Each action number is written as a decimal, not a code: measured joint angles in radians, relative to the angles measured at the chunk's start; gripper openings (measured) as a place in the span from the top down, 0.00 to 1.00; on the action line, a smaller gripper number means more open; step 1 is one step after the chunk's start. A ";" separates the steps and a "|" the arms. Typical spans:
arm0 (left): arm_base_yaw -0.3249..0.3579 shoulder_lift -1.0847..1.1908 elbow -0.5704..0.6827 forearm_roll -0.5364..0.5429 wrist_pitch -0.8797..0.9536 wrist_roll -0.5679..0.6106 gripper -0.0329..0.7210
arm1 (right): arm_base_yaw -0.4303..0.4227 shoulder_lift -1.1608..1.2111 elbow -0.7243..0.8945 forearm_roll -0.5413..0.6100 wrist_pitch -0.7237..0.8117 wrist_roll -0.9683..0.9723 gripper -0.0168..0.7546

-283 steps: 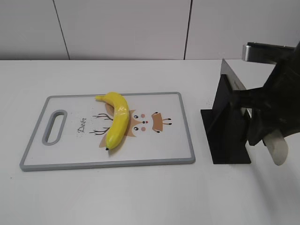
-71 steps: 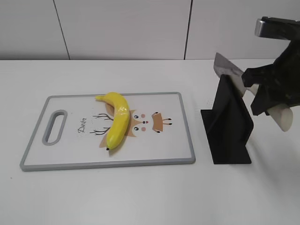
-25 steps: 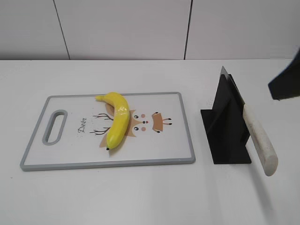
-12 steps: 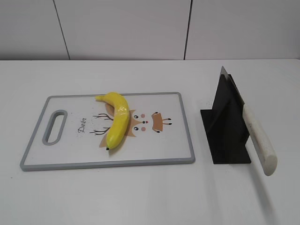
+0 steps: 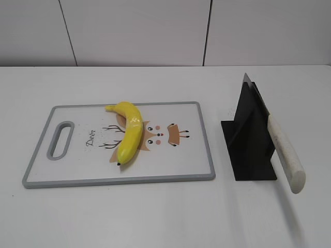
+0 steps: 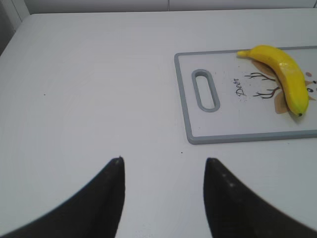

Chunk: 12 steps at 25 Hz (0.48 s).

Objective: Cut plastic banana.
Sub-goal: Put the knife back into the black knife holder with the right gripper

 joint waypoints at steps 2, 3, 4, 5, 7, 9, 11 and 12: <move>0.000 0.000 0.000 0.000 0.000 0.000 0.32 | 0.000 -0.024 0.017 0.000 0.020 0.017 0.23; 0.000 0.000 0.000 0.000 0.000 0.000 0.32 | 0.000 -0.035 0.020 -0.001 0.027 0.027 0.23; 0.000 0.000 0.000 0.000 0.000 0.000 0.32 | 0.000 -0.044 0.023 -0.002 0.034 0.042 0.23; 0.000 0.000 0.000 0.000 0.000 0.000 0.32 | 0.000 -0.054 0.024 -0.009 0.034 0.062 0.23; 0.000 0.000 0.000 0.000 0.000 0.000 0.32 | 0.000 -0.071 0.024 -0.023 0.036 0.085 0.23; 0.000 0.000 0.000 0.000 0.000 0.000 0.32 | 0.000 -0.079 0.024 -0.038 0.036 0.103 0.23; 0.000 0.000 0.000 0.000 0.000 0.000 0.32 | 0.000 -0.083 0.024 -0.048 0.036 0.113 0.23; 0.000 0.000 0.000 0.001 0.000 0.000 0.32 | 0.000 -0.085 0.024 -0.057 0.034 0.114 0.23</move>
